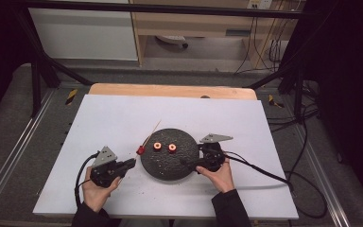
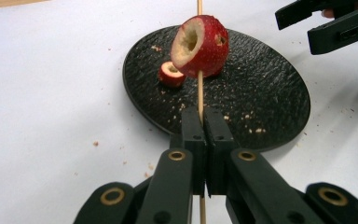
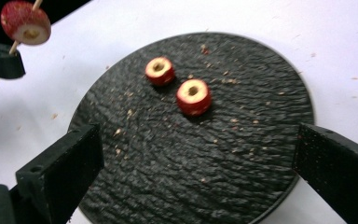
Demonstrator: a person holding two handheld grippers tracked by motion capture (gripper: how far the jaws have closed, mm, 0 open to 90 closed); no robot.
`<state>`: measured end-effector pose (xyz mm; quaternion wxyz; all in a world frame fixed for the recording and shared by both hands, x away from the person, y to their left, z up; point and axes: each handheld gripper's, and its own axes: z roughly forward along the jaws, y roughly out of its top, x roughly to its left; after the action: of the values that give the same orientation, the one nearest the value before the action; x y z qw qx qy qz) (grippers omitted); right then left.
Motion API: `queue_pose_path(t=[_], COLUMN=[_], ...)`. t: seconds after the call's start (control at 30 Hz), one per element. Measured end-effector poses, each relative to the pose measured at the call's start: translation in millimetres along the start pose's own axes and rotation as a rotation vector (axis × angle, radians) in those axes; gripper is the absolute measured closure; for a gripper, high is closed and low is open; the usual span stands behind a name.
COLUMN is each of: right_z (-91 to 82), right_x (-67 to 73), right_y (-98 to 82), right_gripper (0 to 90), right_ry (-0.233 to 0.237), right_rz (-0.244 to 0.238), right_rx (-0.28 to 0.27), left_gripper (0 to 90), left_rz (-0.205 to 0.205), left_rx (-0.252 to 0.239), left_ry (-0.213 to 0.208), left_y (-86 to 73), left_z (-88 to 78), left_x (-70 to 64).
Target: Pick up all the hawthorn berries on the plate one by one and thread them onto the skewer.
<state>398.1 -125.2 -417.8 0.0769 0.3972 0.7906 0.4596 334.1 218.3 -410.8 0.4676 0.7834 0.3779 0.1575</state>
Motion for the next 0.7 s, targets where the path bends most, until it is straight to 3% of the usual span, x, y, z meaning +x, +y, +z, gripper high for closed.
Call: queue_pose_path(t=[0.17, 0.33, 0.7], right_z=[10.1, 19.6, 47.5], right_x=[4.2, 6.0, 0.8], right_y=[9.2, 22.6, 52.6], right_gripper=[2.0, 3.1, 9.2], right_ry=[-0.025, -0.042, -0.075], right_rz=[-0.055, -0.088, -0.157], right_rx=[0.082, 0.13, 0.285], left_gripper=[88.4, 88.3, 88.3], left_rz=[-0.012, -0.017, -0.017], left_rx=[0.001, 0.003, 0.012], left_ry=[0.008, 0.011, 0.012], left_y=[-8.2, -12.6, -17.7], left_z=[-5.0, -7.3, -8.4], left_x=[6.9, 11.1, 14.0])
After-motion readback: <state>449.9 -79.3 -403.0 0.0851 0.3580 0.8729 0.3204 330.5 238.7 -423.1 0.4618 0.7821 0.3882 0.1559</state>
